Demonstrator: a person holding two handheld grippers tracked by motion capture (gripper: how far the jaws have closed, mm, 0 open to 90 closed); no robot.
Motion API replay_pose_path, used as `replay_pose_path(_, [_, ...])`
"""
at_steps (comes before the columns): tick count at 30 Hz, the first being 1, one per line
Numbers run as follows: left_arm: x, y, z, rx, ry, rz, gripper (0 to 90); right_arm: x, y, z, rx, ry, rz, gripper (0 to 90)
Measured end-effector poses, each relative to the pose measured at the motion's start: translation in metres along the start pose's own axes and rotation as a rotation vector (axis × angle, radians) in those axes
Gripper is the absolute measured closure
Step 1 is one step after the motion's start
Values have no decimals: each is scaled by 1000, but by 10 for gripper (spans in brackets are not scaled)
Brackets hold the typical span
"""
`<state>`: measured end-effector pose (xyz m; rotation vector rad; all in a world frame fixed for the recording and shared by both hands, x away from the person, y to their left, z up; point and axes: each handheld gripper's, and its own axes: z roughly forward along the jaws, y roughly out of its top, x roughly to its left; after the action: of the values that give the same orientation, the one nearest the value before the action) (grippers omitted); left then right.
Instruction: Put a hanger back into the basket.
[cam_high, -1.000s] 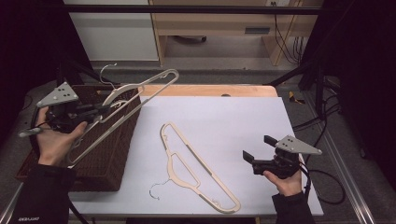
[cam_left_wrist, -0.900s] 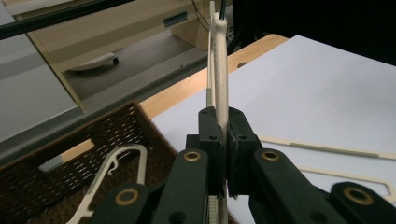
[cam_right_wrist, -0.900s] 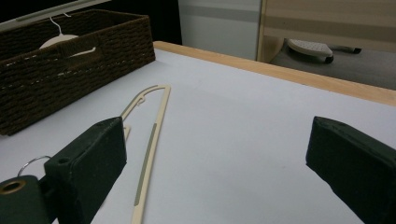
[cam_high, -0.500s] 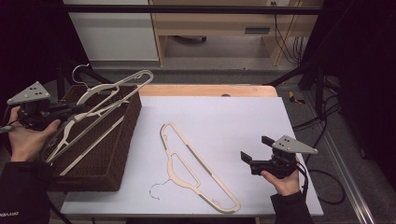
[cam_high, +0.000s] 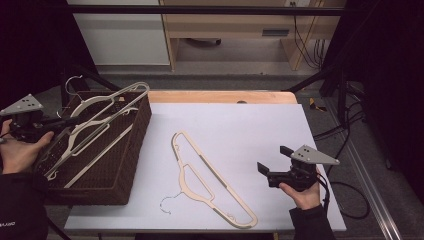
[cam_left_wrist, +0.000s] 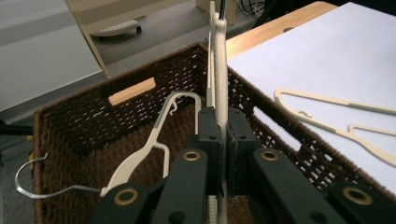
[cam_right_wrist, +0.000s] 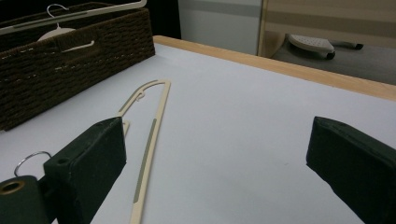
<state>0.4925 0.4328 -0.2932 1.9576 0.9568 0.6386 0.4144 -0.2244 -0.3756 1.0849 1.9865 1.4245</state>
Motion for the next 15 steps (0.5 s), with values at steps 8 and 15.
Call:
replay_pose_path(8, [8,-19,0,30,10,-26,866,1,0,0,1,3,-3,53])
replay_pose_path(15, [3,-37,14,54,6,-63,866,1,0,1,6,7,-6,52])
